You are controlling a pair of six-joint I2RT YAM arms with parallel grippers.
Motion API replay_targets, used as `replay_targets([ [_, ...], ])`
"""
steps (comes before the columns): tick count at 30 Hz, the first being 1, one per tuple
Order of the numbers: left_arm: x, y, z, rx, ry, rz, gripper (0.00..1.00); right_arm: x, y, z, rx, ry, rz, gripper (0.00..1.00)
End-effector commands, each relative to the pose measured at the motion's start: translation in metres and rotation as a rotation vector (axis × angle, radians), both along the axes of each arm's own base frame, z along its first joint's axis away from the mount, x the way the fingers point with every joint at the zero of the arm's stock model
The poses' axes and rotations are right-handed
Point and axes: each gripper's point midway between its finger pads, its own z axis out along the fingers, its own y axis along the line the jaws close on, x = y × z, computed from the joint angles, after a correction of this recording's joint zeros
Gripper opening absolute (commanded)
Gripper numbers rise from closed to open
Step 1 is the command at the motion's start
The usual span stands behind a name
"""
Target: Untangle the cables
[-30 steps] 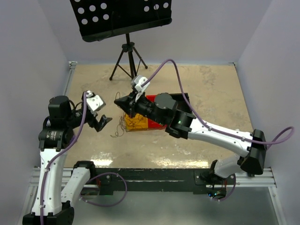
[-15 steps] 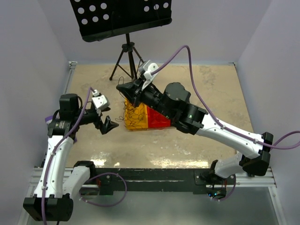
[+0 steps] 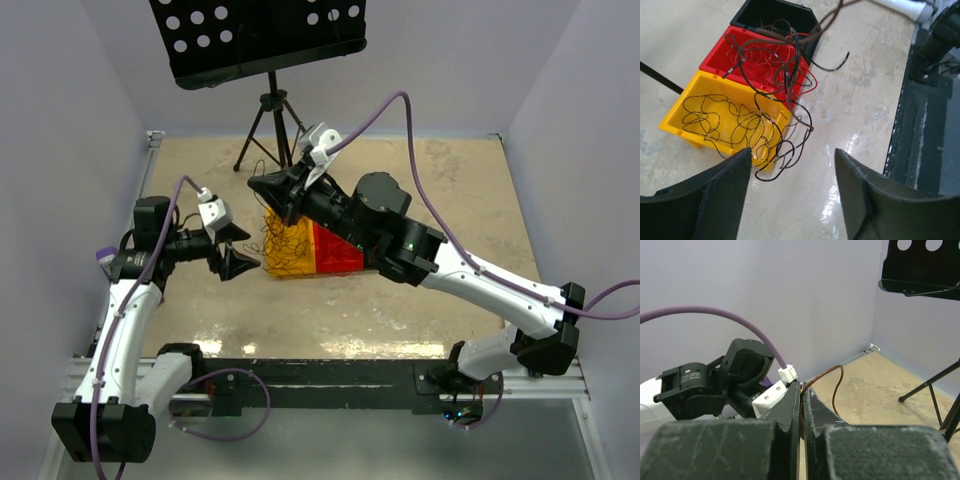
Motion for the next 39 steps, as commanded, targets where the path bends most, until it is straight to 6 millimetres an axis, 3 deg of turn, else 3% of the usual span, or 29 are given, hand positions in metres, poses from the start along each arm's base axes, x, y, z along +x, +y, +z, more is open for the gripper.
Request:
replay_targets([
  [1, 0.002, 0.003, -0.007, 0.035, -0.072, -0.028, 0.57, -0.009, -0.019, 0.048, 0.100, -0.044, 0.005, 0.00],
  [3, 0.003, 0.008, -0.017, 0.083, -0.091, -0.022, 0.36, -0.010, -0.022, 0.052, 0.105, -0.050, 0.002, 0.00],
  [8, 0.007, 0.009, -0.019, 0.081, -0.086, 0.002, 0.00, -0.014, -0.026, 0.061, 0.121, -0.056, 0.014, 0.00],
  [16, 0.013, 0.010, -0.010, 0.077, -0.109, 0.030, 0.00, -0.017, -0.034, 0.063, 0.122, -0.052, 0.012, 0.00],
  [17, 0.012, 0.010, -0.009, 0.077, -0.109, 0.028, 0.09, -0.018, -0.035, 0.063, 0.121, -0.053, 0.011, 0.00],
  [19, 0.007, 0.010, -0.011, 0.089, -0.105, 0.016, 0.47, -0.018, -0.036, 0.063, 0.119, -0.054, 0.008, 0.00],
  [22, -0.001, 0.011, -0.009, 0.108, -0.136, 0.000, 0.59, -0.018, -0.035, 0.061, 0.114, -0.051, 0.009, 0.00],
  [26, -0.004, 0.012, 0.002, 0.118, -0.219, -0.002, 0.66, -0.017, -0.034, 0.060, 0.113, -0.049, 0.011, 0.00],
  [29, -0.001, 0.011, 0.011, 0.097, -0.235, 0.024, 0.67, -0.018, -0.033, 0.059, 0.113, -0.049, 0.018, 0.00],
  [35, -0.013, -0.002, 0.022, 0.022, -0.259, -0.080, 0.69, -0.019, -0.026, 0.052, 0.107, -0.037, 0.039, 0.00],
  [39, -0.004, -0.001, 0.024, 0.030, -0.289, -0.070, 0.69, -0.020, -0.021, 0.050, 0.105, -0.033, 0.054, 0.00],
])
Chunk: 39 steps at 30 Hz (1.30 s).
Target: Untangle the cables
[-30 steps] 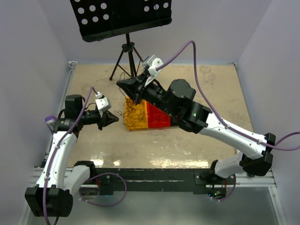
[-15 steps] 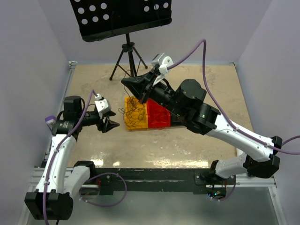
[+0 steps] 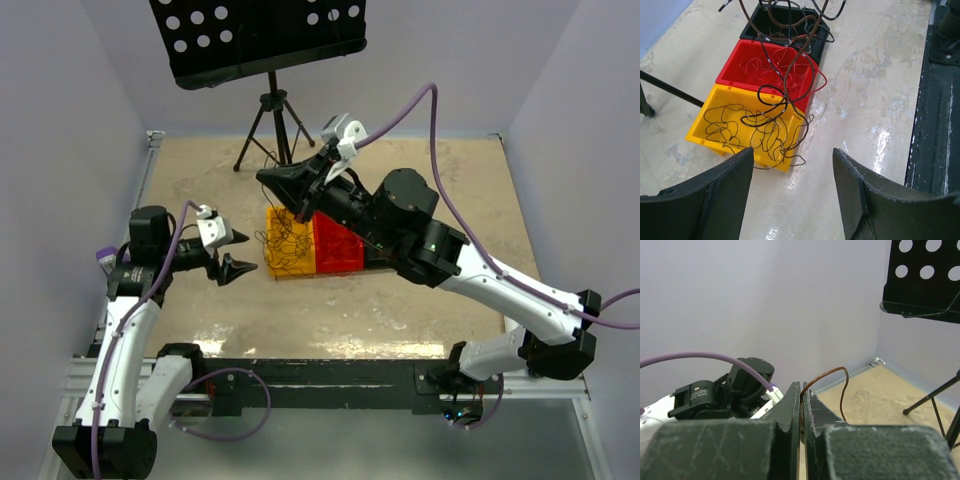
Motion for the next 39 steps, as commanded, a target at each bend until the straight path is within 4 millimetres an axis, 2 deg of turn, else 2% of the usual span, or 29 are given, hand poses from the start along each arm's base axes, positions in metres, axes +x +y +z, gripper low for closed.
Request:
replay_targets([
  [1, 0.010, -0.003, 0.022, -0.023, -0.105, -0.034, 0.69, -0.005, 0.001, 0.014, 0.040, -0.011, 0.031, 0.00],
  [7, 0.022, 0.002, 0.037, 0.004, -0.195, 0.007, 0.68, -0.008, 0.009, 0.009, 0.023, -0.014, 0.066, 0.00],
  [11, 0.023, 0.005, 0.042, 0.022, -0.232, 0.028, 0.70, -0.008, 0.016, 0.001, 0.006, -0.008, 0.085, 0.00],
  [12, 0.023, 0.005, 0.042, 0.026, -0.236, 0.031, 0.70, -0.007, 0.018, 0.000, 0.004, -0.004, 0.086, 0.00],
  [13, 0.022, 0.006, 0.041, 0.029, -0.231, 0.036, 0.84, -0.007, 0.019, 0.000, 0.006, -0.004, 0.086, 0.00],
  [14, 0.023, 0.006, 0.039, 0.030, -0.225, 0.036, 0.88, -0.006, 0.020, -0.001, 0.006, -0.001, 0.086, 0.00],
  [18, 0.014, 0.002, 0.027, 0.039, -0.179, -0.034, 0.88, -0.009, 0.025, 0.001, 0.011, -0.006, 0.110, 0.00],
  [20, 0.015, 0.001, 0.023, 0.036, -0.153, -0.039, 0.86, -0.011, 0.026, 0.004, 0.018, -0.011, 0.122, 0.00],
  [22, 0.017, 0.001, 0.019, 0.040, -0.136, -0.046, 0.81, -0.012, 0.026, 0.005, 0.021, -0.008, 0.131, 0.00],
  [25, 0.016, 0.001, 0.018, 0.045, -0.133, -0.062, 0.65, -0.013, 0.027, 0.005, 0.019, -0.007, 0.138, 0.00],
  [28, 0.016, 0.001, 0.016, 0.055, -0.130, -0.069, 0.40, -0.015, 0.025, 0.006, 0.023, -0.010, 0.141, 0.00],
  [30, 0.015, 0.002, 0.014, 0.063, -0.123, -0.072, 0.30, -0.015, 0.025, 0.006, 0.020, -0.009, 0.142, 0.00],
  [33, 0.016, 0.004, 0.011, 0.081, -0.119, -0.059, 0.05, -0.016, 0.021, 0.011, 0.023, -0.020, 0.137, 0.00],
  [34, 0.016, 0.005, 0.009, 0.087, -0.114, -0.053, 0.00, -0.016, 0.020, 0.013, 0.026, -0.024, 0.131, 0.00],
  [39, 0.014, 0.008, -0.001, 0.117, -0.101, -0.051, 0.00, -0.016, 0.011, 0.025, 0.034, -0.037, 0.110, 0.00],
])
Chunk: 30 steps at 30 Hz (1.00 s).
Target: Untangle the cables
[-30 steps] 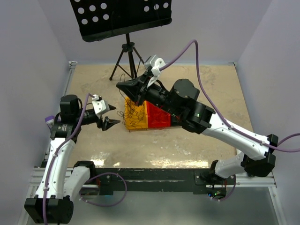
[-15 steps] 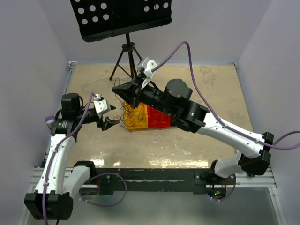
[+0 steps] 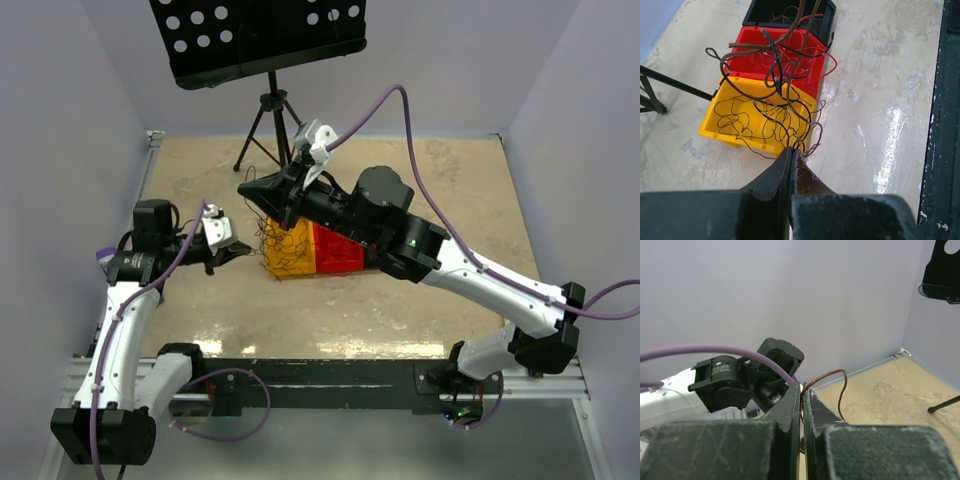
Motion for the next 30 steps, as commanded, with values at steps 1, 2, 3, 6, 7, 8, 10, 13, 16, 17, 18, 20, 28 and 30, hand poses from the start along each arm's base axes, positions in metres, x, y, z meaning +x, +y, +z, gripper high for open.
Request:
replay_targets([
  [1, 0.001, 0.002, 0.005, 0.022, -0.050, -0.017, 0.00, -0.008, -0.024, 0.052, 0.093, -0.063, -0.012, 0.00],
  [2, 0.000, 0.002, 0.004, 0.026, -0.048, -0.016, 0.00, -0.008, -0.026, 0.054, 0.094, -0.064, -0.015, 0.00],
  [3, 0.000, 0.003, 0.002, 0.028, -0.044, -0.016, 0.00, -0.008, -0.027, 0.055, 0.092, -0.068, -0.019, 0.00],
  [6, 0.002, 0.006, -0.005, 0.047, -0.047, 0.001, 0.00, -0.005, -0.035, 0.063, 0.093, -0.083, -0.055, 0.00],
  [7, 0.003, 0.009, -0.010, 0.063, -0.045, 0.018, 0.00, -0.004, -0.042, 0.070, 0.098, -0.096, -0.079, 0.00],
  [8, 0.006, 0.011, -0.014, 0.081, -0.053, 0.033, 0.00, -0.002, -0.051, 0.083, 0.118, -0.118, -0.108, 0.00],
  [10, 0.007, 0.019, -0.034, 0.131, -0.044, 0.056, 0.00, 0.003, -0.067, 0.101, 0.117, -0.143, -0.169, 0.00],
  [13, 0.010, 0.031, -0.061, 0.209, -0.047, 0.093, 0.00, 0.011, -0.099, 0.142, 0.161, -0.175, -0.265, 0.00],
  [16, 0.013, 0.040, -0.078, 0.262, -0.055, 0.125, 0.00, 0.016, -0.139, 0.181, 0.203, -0.229, -0.391, 0.00],
  [17, 0.013, 0.043, -0.086, 0.278, -0.048, 0.135, 0.00, 0.018, -0.152, 0.191, 0.220, -0.237, -0.438, 0.00],
  [18, 0.013, 0.045, -0.090, 0.292, -0.053, 0.142, 0.00, 0.016, -0.170, 0.205, 0.255, -0.247, -0.480, 0.00],
  [20, 0.013, 0.049, -0.097, 0.314, -0.052, 0.152, 0.00, 0.016, -0.199, 0.220, 0.302, -0.252, -0.566, 0.00],
  [28, 0.007, 0.061, -0.123, 0.399, -0.034, 0.163, 0.00, -0.004, -0.299, 0.251, 0.505, -0.260, -0.770, 0.00],
  [30, 0.006, 0.062, -0.123, 0.405, -0.035, 0.166, 0.00, -0.006, -0.307, 0.252, 0.514, -0.255, -0.784, 0.00],
])
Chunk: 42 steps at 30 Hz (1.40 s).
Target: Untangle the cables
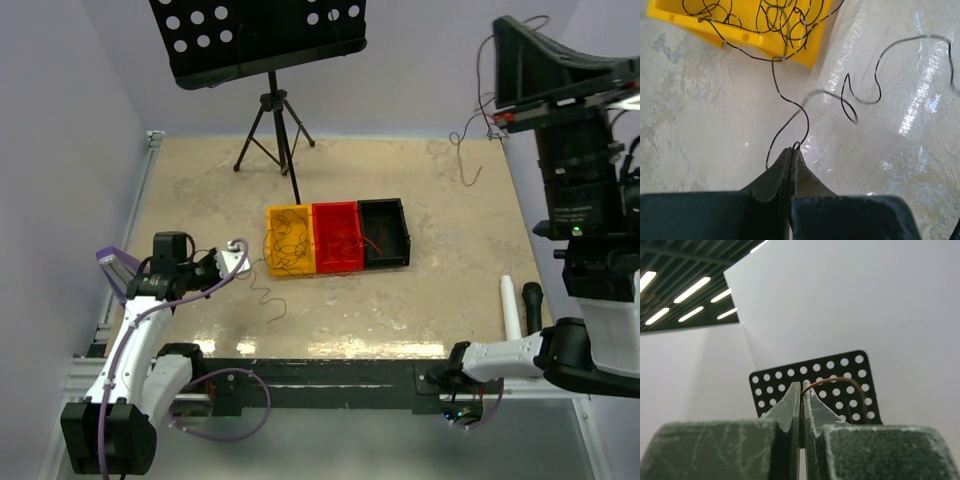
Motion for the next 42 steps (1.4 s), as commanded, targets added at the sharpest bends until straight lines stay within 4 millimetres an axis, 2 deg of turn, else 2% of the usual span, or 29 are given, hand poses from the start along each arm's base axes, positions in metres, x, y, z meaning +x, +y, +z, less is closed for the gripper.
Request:
replay_targets([
  [1, 0.006, 0.006, 0.003, 0.041, -0.057, -0.003, 0.00, 0.000, -0.033, 0.007, 0.070, 0.001, -0.102, 0.00],
  [3, 0.006, 0.004, 0.010, 0.023, -0.063, -0.007, 0.00, 0.001, -0.033, 0.005, 0.063, 0.009, -0.107, 0.00],
  [5, 0.009, -0.003, 0.030, -0.024, -0.083, -0.008, 0.00, 0.007, -0.026, -0.002, 0.043, 0.028, -0.115, 0.00],
  [7, 0.013, -0.013, 0.063, -0.106, -0.104, -0.002, 0.00, 0.011, -0.023, -0.011, 0.028, 0.043, -0.132, 0.00],
  [12, 0.020, -0.042, 0.170, -0.357, -0.192, -0.020, 0.00, 0.027, -0.006, -0.039, -0.021, 0.088, -0.168, 0.00],
  [14, 0.022, -0.048, 0.198, -0.433, -0.213, -0.025, 0.00, 0.033, 0.003, -0.050, -0.046, 0.098, -0.176, 0.00],
  [18, 0.032, -0.054, 0.229, -0.526, -0.242, -0.017, 0.00, 0.051, 0.021, -0.070, -0.083, 0.110, -0.168, 0.00],
  [22, 0.045, -0.059, 0.230, -0.561, -0.235, -0.003, 0.00, 0.074, 0.034, -0.093, -0.116, 0.128, -0.179, 0.00],
  [27, 0.059, -0.078, 0.211, -0.532, -0.220, -0.007, 0.00, 0.097, 0.043, -0.117, -0.139, 0.147, -0.189, 0.00],
  [30, 0.070, -0.085, 0.203, -0.531, -0.208, -0.001, 0.00, 0.111, 0.044, -0.130, -0.146, 0.162, -0.194, 0.00],
  [39, 0.121, -0.085, 0.177, -0.448, -0.233, 0.130, 0.00, 0.156, 0.040, -0.178, -0.189, 0.229, -0.223, 0.00],
  [42, 0.128, -0.092, 0.162, -0.389, -0.235, 0.129, 0.00, 0.167, 0.036, -0.193, -0.185, 0.253, -0.223, 0.00],
])
